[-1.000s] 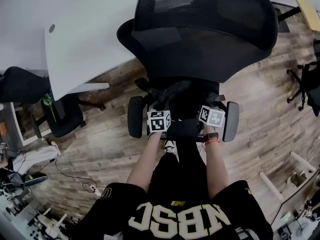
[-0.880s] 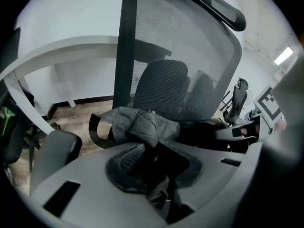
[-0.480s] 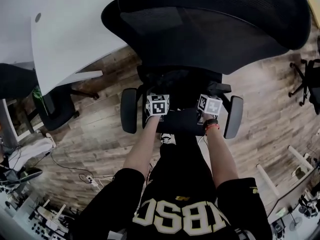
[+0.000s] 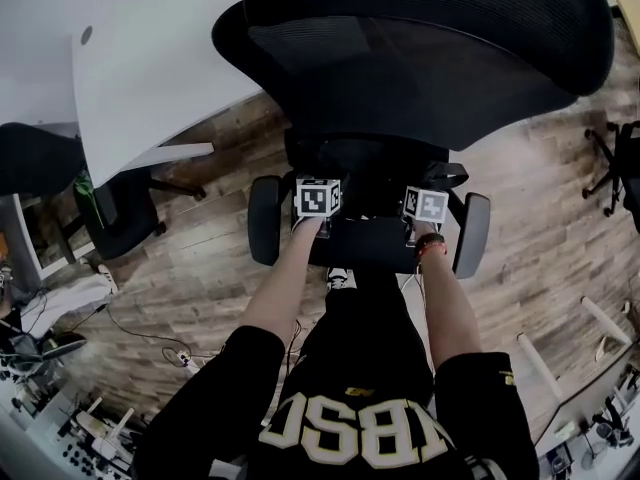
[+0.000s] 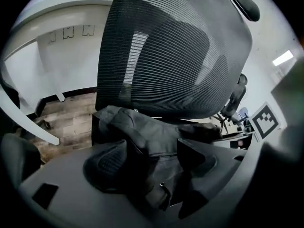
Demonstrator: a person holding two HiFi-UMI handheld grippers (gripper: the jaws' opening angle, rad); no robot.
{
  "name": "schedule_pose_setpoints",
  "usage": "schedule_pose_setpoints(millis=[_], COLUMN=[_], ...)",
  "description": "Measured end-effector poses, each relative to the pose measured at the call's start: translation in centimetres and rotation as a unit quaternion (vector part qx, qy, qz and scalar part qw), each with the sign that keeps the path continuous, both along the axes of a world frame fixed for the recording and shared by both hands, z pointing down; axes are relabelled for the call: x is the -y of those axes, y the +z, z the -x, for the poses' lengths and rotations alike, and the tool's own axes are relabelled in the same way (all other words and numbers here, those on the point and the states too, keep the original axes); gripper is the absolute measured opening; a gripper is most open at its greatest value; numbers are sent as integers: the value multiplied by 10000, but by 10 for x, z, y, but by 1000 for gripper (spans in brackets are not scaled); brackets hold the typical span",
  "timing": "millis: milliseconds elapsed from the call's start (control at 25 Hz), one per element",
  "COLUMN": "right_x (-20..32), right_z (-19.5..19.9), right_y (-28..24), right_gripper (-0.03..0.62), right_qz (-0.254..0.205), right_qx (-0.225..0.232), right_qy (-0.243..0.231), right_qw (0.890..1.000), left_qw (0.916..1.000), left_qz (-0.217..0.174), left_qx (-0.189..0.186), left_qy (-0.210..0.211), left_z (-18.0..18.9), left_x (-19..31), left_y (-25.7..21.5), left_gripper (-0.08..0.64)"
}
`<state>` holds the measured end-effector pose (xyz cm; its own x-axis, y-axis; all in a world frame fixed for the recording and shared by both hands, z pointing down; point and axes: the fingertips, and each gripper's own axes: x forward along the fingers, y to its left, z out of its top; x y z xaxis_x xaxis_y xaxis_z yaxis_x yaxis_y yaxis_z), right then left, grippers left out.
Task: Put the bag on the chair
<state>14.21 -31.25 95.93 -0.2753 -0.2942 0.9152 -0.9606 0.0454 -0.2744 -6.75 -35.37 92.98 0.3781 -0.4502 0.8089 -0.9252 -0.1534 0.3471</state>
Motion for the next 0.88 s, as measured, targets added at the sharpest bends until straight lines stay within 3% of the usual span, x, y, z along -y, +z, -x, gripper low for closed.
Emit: schedule_pose_setpoints(millis=[280, 560, 880], right_x=[-5, 1, 16], right_z=[-16, -10, 10], right_y=[-29, -100, -193], right_gripper=[371, 370, 370], right_qz=[-256, -918, -1966], right_qx=[-158, -80, 122], right_qy=[192, 208, 196], right_qw=[9994, 9955, 9802], left_qw=[9996, 9985, 9885], left_qz=[-58, -442, -1472], left_qx=[-127, -226, -270], left_qy=[-225, -234, -237], left_z=[4, 1, 10], left_x=[-4, -13, -11], left_y=[-30, -88, -185], left_gripper=[341, 341, 337])
